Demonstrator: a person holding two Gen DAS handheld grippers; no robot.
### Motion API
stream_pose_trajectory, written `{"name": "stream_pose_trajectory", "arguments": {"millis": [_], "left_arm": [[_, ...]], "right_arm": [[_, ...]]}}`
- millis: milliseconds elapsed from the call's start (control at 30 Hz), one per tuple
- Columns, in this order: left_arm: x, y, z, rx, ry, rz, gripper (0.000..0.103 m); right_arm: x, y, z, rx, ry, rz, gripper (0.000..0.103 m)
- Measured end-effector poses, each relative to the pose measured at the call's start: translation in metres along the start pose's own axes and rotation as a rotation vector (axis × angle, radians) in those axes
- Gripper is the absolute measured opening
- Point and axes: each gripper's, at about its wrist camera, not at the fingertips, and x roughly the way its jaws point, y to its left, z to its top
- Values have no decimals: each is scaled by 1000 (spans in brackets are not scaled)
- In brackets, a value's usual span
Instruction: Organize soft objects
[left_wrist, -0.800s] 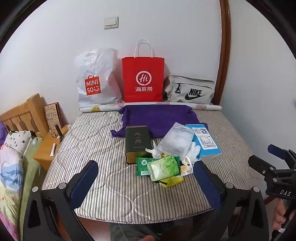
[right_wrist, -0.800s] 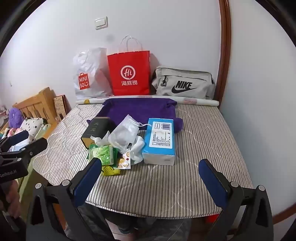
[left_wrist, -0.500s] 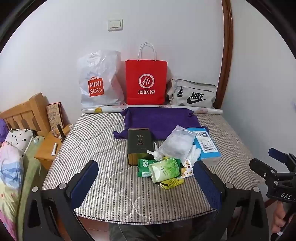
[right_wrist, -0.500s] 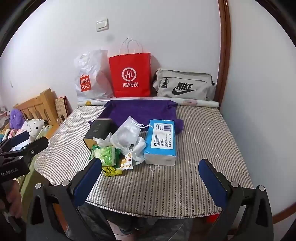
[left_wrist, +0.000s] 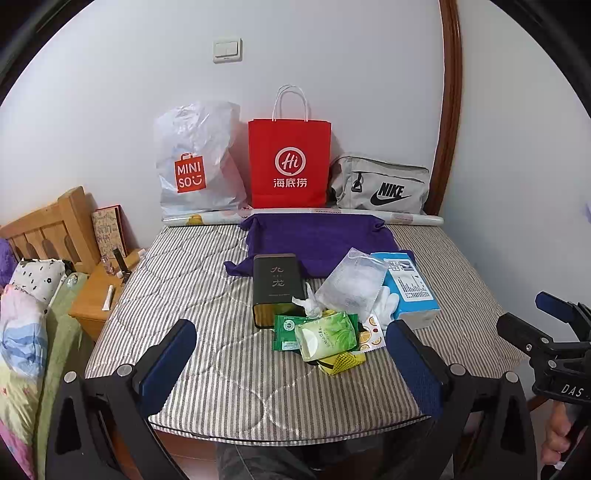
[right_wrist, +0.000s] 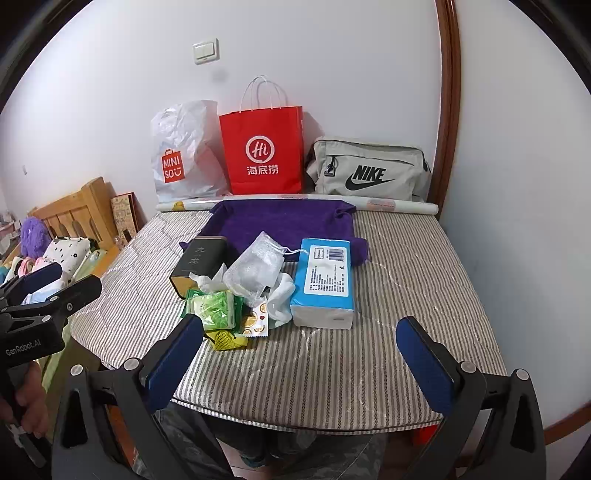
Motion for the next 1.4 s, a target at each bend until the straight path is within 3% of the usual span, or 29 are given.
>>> {"name": "stream_pose_trajectory", "arguments": {"millis": [1400], "left_arm": [[0,-1,-5,7,9,7,103]], "right_arm": [[-5,-1,0,4,-7,-4,103]]}}
